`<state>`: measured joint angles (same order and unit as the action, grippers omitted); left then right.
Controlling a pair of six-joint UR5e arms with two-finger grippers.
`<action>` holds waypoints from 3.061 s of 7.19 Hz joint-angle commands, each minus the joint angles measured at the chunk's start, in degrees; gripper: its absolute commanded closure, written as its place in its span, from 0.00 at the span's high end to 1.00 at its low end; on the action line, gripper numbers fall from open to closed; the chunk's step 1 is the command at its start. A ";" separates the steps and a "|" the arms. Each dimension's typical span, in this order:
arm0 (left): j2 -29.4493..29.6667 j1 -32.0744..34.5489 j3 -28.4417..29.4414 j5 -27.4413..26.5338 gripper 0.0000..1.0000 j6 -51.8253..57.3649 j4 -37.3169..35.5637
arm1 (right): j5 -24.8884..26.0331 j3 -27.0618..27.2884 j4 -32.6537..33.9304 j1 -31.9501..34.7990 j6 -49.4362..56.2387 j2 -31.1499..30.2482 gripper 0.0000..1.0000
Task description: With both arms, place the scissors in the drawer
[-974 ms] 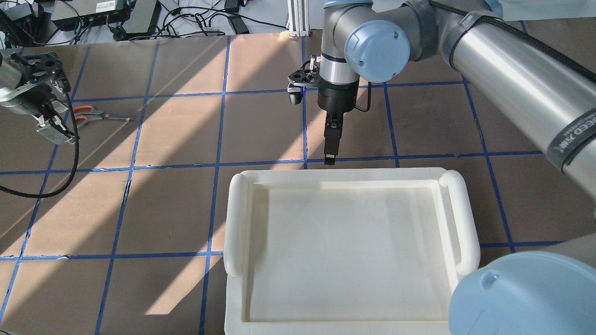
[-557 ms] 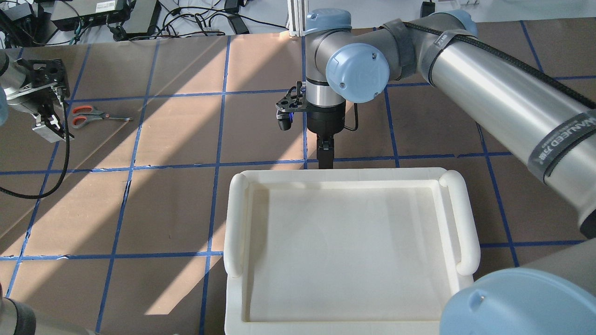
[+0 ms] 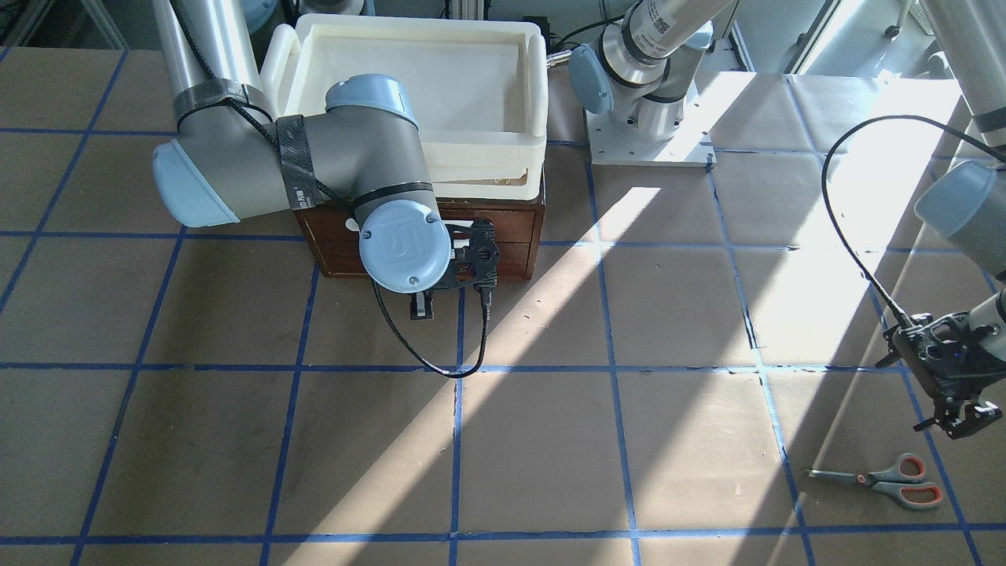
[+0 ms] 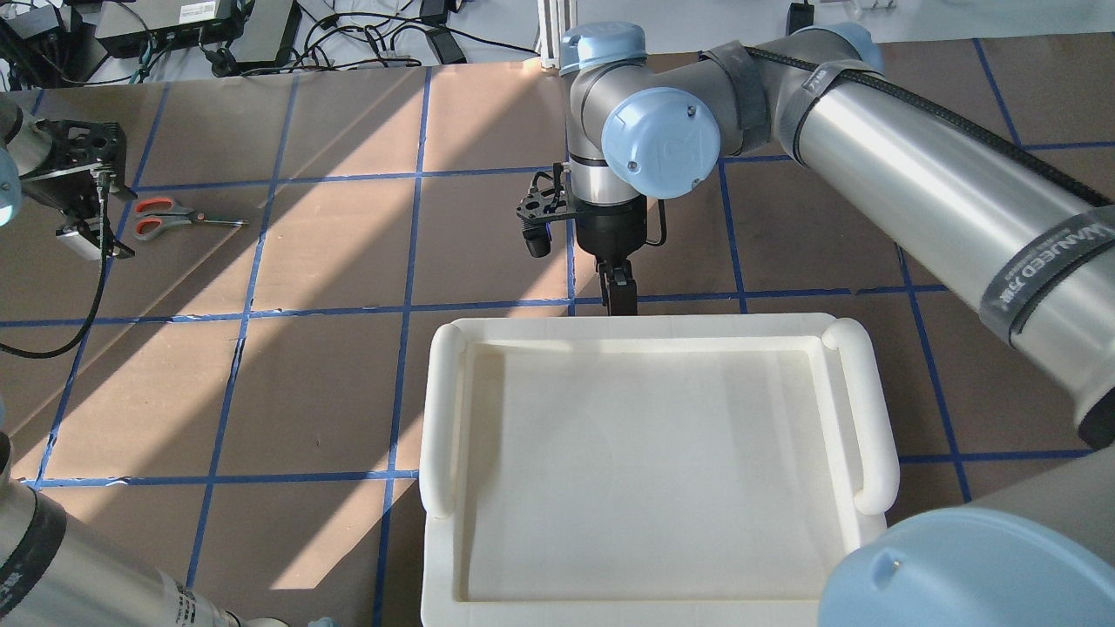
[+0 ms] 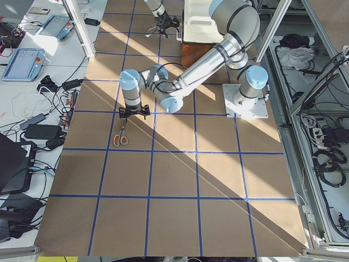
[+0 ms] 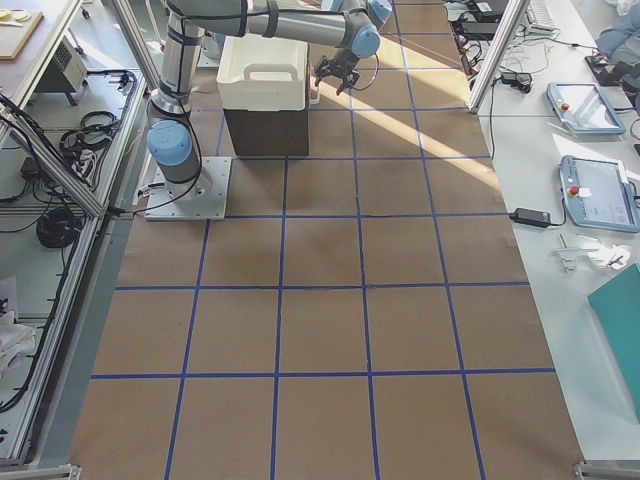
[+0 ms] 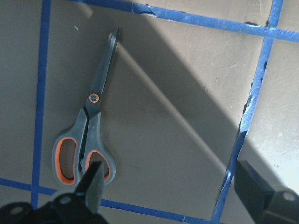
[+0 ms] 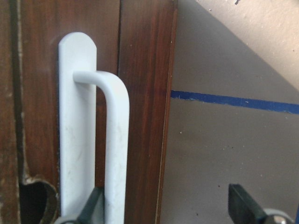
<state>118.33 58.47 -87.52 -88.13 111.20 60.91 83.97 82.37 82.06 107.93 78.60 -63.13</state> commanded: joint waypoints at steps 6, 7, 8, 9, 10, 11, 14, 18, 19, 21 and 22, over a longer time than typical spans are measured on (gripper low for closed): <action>10.60 -0.20 5.77 4.01 0.98 5.24 -5.89 | -1.61 -1.24 0.91 -1.14 -5.39 0.46 0.63; 11.13 -0.20 6.21 4.01 0.97 6.39 -5.98 | -1.61 -2.03 1.69 -1.58 -5.39 0.81 0.64; 11.83 -0.20 6.22 4.10 0.96 7.71 -5.98 | -1.52 -4.12 1.70 -2.97 -5.30 2.03 0.64; 12.36 -0.20 6.30 4.19 0.95 7.72 -5.98 | -1.44 -5.54 1.70 -3.33 -5.30 3.35 0.64; 12.63 -0.11 6.31 4.19 0.95 7.89 -6.67 | -1.26 -6.33 2.40 -3.43 -4.96 4.14 0.64; 13.15 -0.11 6.31 4.19 0.95 9.03 -6.77 | -0.91 -7.82 2.84 -3.60 -4.52 5.11 0.64; 13.68 0.24 6.31 4.28 0.95 9.48 -7.29 | -0.65 -12.39 4.33 -3.60 -3.38 8.71 0.64; 14.47 0.33 6.92 4.19 0.90 10.18 -7.29 | -0.03 -13.19 10.65 -3.95 -2.40 11.00 0.64; 14.74 0.33 7.01 4.19 0.90 10.18 -7.30 | -0.03 -14.15 10.75 -4.30 -2.66 11.35 0.63; 14.83 0.33 7.01 4.19 0.90 10.18 -7.47 | -0.20 -14.51 11.36 -5.18 -2.49 11.70 0.63; 14.83 0.33 7.01 4.19 0.89 10.18 -7.56 | -0.29 -14.51 12.67 -5.18 -2.49 12.23 0.62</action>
<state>133.11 58.80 -80.51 -83.93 121.37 53.47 83.79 67.93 93.57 102.87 76.13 -51.43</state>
